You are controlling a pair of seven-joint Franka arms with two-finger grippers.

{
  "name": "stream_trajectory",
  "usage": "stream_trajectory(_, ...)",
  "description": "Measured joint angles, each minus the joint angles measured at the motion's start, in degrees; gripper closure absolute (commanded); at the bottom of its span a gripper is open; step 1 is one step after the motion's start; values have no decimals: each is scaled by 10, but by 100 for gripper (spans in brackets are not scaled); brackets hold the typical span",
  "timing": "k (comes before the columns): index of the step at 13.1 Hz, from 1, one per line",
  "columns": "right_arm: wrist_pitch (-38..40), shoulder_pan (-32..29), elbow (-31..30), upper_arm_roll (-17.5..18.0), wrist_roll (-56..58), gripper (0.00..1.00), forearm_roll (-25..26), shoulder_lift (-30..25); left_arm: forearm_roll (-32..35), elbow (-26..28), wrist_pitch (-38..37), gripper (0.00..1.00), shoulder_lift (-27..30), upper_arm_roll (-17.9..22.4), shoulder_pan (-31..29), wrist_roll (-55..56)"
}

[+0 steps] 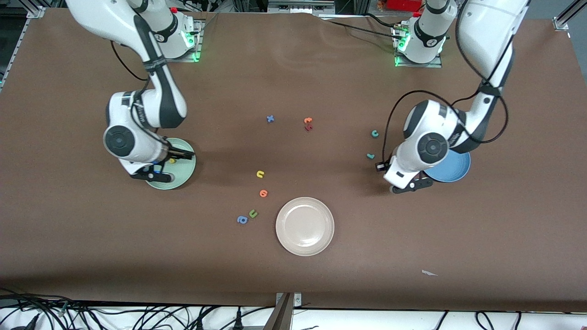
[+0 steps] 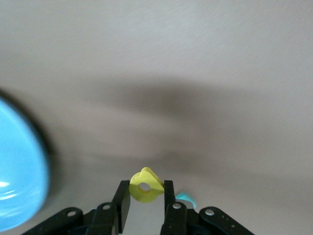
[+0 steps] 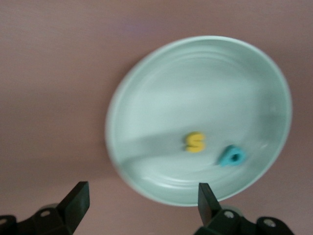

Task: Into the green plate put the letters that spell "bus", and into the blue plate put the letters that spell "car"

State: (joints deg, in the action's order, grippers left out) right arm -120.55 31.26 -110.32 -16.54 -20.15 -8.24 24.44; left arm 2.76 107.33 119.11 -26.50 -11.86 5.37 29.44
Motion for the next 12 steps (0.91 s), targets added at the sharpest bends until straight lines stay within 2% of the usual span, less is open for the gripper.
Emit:
stream_trajectory(3,2,12,59,55,-118,8,0,20,0,3,-99,69,35,2,-59,-129)
stream_trajectory(5,1,12,113,84,-153,25,0,54,0,16,-117,66,36,4,-101,-202)
stream_trajectory(6,1,13,144,95,-159,27,0,75,0,26,-118,65,32,6,-121,-226)
stream_trajectory(8,-4,18,197,111,-162,38,0,119,17,38,-118,64,15,6,-152,-247)
stream_trajectory(9,-19,23,218,113,-171,38,0,142,31,39,-118,64,3,6,-159,-250)
stream_trajectory(10,-43,29,233,113,-186,38,0,162,37,39,-117,57,-7,6,-161,-251)
stream_trajectory(11,-64,35,241,113,-201,38,0,177,38,39,-116,35,-14,5,-161,-251)
stream_trajectory(12,-75,39,247,114,-211,38,0,187,38,39,-114,7,-18,4,-161,-251)
